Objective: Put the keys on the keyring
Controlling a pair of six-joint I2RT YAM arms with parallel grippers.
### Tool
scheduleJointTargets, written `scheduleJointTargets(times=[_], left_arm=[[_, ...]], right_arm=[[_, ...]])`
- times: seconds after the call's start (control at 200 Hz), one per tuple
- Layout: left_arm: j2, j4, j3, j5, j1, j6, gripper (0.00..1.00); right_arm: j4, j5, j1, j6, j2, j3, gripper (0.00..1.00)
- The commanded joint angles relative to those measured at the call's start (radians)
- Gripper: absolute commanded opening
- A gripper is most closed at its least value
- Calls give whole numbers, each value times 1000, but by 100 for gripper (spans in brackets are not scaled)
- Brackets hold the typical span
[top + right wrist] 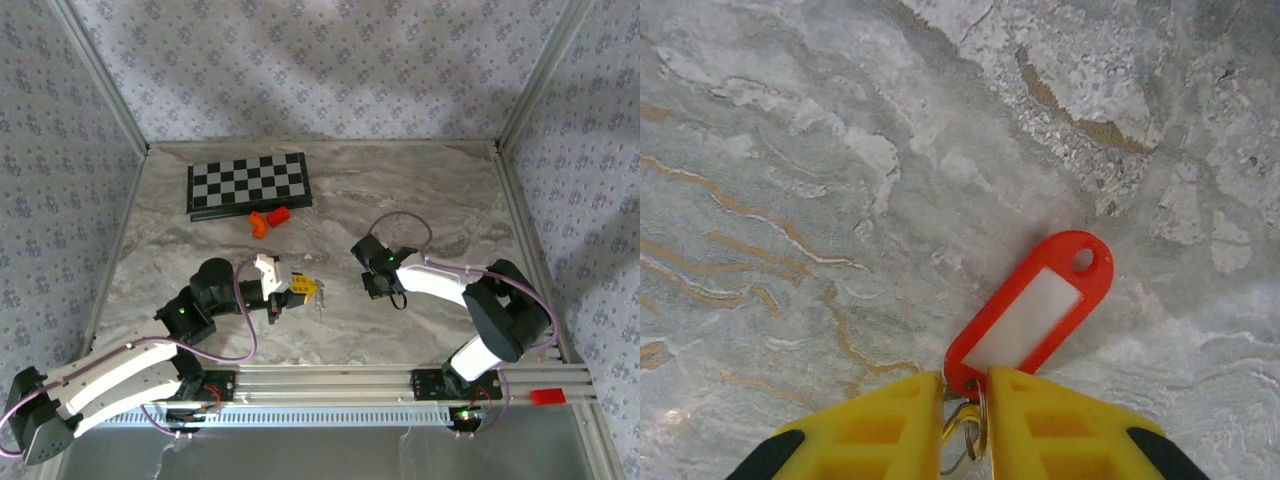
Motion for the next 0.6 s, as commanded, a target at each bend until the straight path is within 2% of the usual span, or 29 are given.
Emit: scheduleJointTargets(times=[0.0,0.23,0.415,0.595], left_arm=[[-16,39,25,17,10,-8,0],[-15,48,19,23,10,-12,0],[-15,48,16,26,10,-13,0],[-26,48,6,25,9,-16,0]], right_arm=[[-15,18,-5,22,-14,-15,17],[-19,31,3,31,-49,-27,12],[-25,20,24,41,-60,-31,0],[-92,12,97,93,-113,-28,0]])
